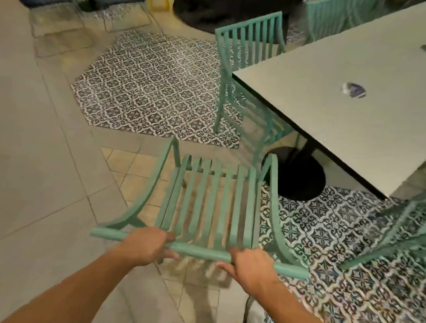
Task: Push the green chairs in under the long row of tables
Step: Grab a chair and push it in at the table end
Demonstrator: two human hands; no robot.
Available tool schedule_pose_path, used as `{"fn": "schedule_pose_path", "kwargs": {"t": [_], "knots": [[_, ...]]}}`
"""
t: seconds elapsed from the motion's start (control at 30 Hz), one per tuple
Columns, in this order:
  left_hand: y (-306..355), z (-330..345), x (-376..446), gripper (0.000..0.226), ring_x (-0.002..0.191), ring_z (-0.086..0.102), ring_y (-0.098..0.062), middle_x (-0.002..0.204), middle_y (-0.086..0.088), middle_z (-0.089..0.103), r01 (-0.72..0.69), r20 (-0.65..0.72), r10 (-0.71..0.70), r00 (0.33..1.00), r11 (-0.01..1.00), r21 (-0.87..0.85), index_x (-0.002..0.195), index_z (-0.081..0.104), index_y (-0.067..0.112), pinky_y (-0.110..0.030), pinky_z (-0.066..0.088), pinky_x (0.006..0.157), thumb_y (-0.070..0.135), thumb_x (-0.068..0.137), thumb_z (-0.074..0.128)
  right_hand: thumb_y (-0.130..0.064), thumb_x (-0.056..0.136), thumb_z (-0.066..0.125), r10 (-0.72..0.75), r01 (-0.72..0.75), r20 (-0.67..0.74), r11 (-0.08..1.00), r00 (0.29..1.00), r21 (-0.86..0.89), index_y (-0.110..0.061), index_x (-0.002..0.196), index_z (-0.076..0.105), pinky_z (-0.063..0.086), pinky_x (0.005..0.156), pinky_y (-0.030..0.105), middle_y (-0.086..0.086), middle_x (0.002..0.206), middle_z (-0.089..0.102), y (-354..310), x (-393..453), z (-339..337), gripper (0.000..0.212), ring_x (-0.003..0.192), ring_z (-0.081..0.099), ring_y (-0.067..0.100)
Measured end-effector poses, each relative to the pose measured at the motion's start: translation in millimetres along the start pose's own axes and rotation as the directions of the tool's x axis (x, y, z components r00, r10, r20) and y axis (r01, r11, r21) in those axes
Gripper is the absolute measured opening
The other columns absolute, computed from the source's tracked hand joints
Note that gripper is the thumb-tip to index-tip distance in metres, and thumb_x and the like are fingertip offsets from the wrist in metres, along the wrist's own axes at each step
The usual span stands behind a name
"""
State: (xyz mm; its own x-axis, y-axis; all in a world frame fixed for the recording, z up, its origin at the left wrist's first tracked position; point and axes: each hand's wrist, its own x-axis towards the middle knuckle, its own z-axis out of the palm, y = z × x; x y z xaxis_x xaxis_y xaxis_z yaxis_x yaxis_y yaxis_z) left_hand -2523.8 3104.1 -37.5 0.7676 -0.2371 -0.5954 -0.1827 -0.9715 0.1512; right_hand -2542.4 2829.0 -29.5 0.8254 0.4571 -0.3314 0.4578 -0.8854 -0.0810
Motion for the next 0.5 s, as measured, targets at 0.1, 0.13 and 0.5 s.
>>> {"fn": "schedule_pose_path", "kwargs": {"t": [0.1,0.13,0.5], "knots": [[-18,-5,-4,0.062,0.098,0.061,-0.017,0.106,0.003,0.067,-0.087,0.027,0.086,0.996,0.994,0.059,0.123,0.058,0.031,-0.031,0.040,0.072,0.076,0.082,0.046,-0.072,0.087,0.024,0.092,-0.092,0.001,0.996,0.996,0.001,-0.020,0.093,0.052,0.038,0.063,0.033,0.004,0.081,0.062,-29,-9,-6,0.060,0.073,0.060,0.025],[-26,-6,-8,0.061,0.099,0.061,-0.018,0.106,0.002,0.067,-0.120,0.057,0.114,0.992,0.987,0.104,0.123,0.058,0.031,-0.033,0.041,0.077,0.075,0.083,0.045,-0.072,0.088,0.024,0.113,-0.114,0.019,0.993,0.993,0.009,-0.020,0.089,0.049,0.039,0.062,0.033,0.003,0.077,0.058,-44,-14,-5,0.058,0.069,0.056,0.025],[-59,-6,-22,0.070,0.110,0.050,-0.011,0.102,0.012,0.062,-0.322,0.059,0.322,0.945,0.882,0.344,0.094,0.053,0.038,-0.051,0.001,0.116,0.090,0.063,0.016,-0.076,0.051,-0.012,0.280,-0.280,0.030,0.935,0.959,0.219,-0.021,0.087,0.045,0.026,0.047,0.031,-0.003,0.067,0.044,-116,-35,18,0.087,0.066,0.046,0.023]]}}
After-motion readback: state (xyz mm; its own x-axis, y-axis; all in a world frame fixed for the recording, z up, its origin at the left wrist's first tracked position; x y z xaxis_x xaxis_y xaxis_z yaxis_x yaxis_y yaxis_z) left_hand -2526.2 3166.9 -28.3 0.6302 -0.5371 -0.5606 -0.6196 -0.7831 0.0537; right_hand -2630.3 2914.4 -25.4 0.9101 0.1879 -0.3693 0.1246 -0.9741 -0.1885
